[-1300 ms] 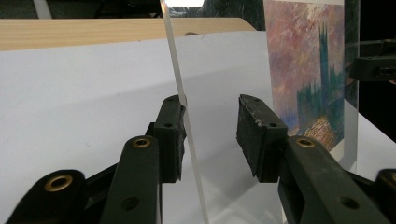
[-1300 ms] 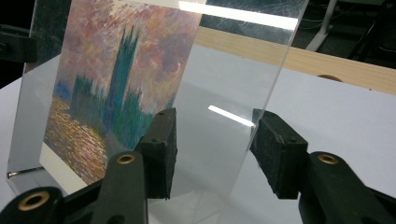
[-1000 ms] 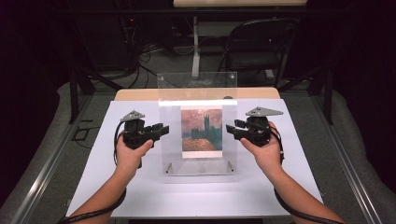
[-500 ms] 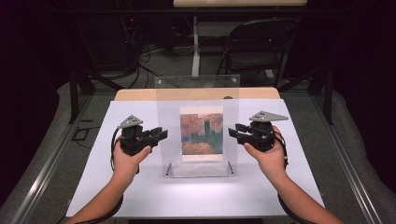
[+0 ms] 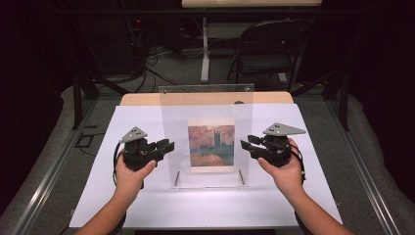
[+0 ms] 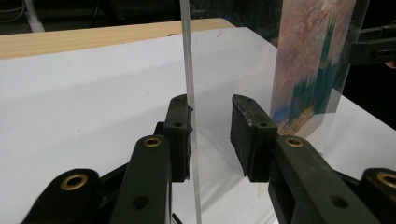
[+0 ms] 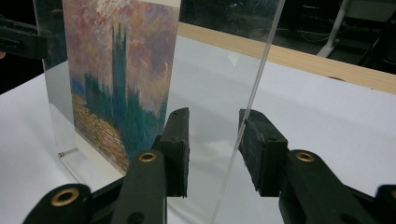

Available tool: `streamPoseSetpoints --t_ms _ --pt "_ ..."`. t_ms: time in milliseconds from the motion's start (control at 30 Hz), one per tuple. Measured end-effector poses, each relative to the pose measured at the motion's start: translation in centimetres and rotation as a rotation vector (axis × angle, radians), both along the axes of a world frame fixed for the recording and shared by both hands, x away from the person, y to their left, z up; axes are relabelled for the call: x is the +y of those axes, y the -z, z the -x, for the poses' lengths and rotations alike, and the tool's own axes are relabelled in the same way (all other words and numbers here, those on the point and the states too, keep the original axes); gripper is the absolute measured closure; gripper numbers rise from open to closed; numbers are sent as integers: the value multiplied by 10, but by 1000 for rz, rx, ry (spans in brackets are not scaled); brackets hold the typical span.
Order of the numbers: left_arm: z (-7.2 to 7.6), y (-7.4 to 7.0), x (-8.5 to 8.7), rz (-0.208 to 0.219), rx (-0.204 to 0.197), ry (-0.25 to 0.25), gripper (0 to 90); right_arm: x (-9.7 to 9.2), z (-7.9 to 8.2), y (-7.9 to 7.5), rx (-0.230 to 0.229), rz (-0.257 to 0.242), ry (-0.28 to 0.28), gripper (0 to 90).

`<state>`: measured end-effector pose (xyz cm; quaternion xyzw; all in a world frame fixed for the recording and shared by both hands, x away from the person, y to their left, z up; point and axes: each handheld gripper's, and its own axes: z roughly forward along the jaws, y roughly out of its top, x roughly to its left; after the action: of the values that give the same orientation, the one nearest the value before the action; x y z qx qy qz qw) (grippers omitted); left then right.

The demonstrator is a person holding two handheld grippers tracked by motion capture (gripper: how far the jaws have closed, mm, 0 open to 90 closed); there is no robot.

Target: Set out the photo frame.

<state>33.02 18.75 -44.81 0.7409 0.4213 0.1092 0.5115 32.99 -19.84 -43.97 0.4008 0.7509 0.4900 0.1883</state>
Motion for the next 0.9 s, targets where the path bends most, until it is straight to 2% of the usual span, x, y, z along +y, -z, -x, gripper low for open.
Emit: streamPoseSetpoints --t_ms 233,400,500,667,900 --pt "9 1 1 1 -12 10 682 0 10 1 -8 1 0 630" --pt "15 3 1 14 -18 14 677 -2 16 2 -2 -22 -10 630" --pt "19 3 2 17 -19 19 672 -2 20 3 -14 -30 -13 631" --pt "25 4 2 17 -24 28 663 -2 28 4 -28 -14 -16 631" --pt "33 6 2 10 -40 36 656 -2 36 6 -39 -20 -22 631"
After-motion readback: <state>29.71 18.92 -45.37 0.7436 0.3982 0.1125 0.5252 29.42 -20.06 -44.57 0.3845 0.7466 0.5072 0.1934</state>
